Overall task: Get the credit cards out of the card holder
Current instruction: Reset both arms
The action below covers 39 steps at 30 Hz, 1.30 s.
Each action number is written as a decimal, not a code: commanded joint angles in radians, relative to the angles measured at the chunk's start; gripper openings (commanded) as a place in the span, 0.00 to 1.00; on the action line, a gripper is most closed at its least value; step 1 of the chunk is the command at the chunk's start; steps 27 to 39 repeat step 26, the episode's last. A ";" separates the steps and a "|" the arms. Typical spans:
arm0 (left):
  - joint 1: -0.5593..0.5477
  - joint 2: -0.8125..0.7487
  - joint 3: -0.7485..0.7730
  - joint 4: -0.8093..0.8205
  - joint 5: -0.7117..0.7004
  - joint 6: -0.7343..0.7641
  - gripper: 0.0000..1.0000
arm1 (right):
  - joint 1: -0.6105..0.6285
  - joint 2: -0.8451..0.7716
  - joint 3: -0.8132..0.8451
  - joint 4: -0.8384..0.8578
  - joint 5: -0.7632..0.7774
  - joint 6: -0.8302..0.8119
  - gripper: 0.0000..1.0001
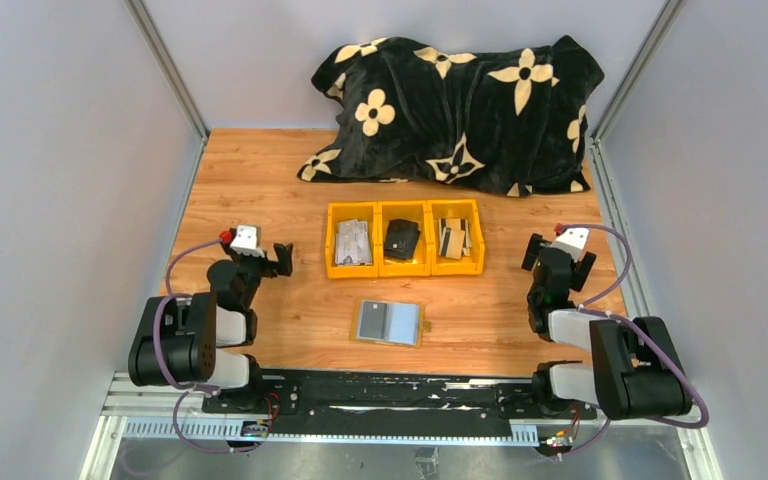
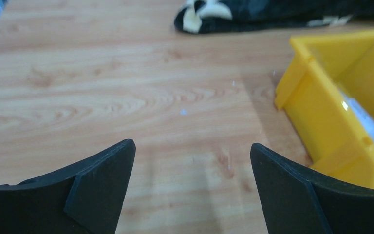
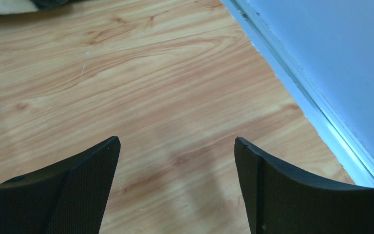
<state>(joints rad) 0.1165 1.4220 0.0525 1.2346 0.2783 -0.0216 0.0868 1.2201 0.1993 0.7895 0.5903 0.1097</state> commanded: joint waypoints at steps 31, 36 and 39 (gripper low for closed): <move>-0.088 -0.046 0.133 -0.128 -0.112 0.076 1.00 | -0.002 0.174 0.029 0.217 -0.229 -0.180 0.94; -0.088 -0.046 0.133 -0.128 -0.112 0.076 1.00 | -0.002 0.174 0.029 0.217 -0.229 -0.180 0.94; -0.088 -0.046 0.133 -0.128 -0.112 0.076 1.00 | -0.002 0.174 0.029 0.217 -0.229 -0.180 0.94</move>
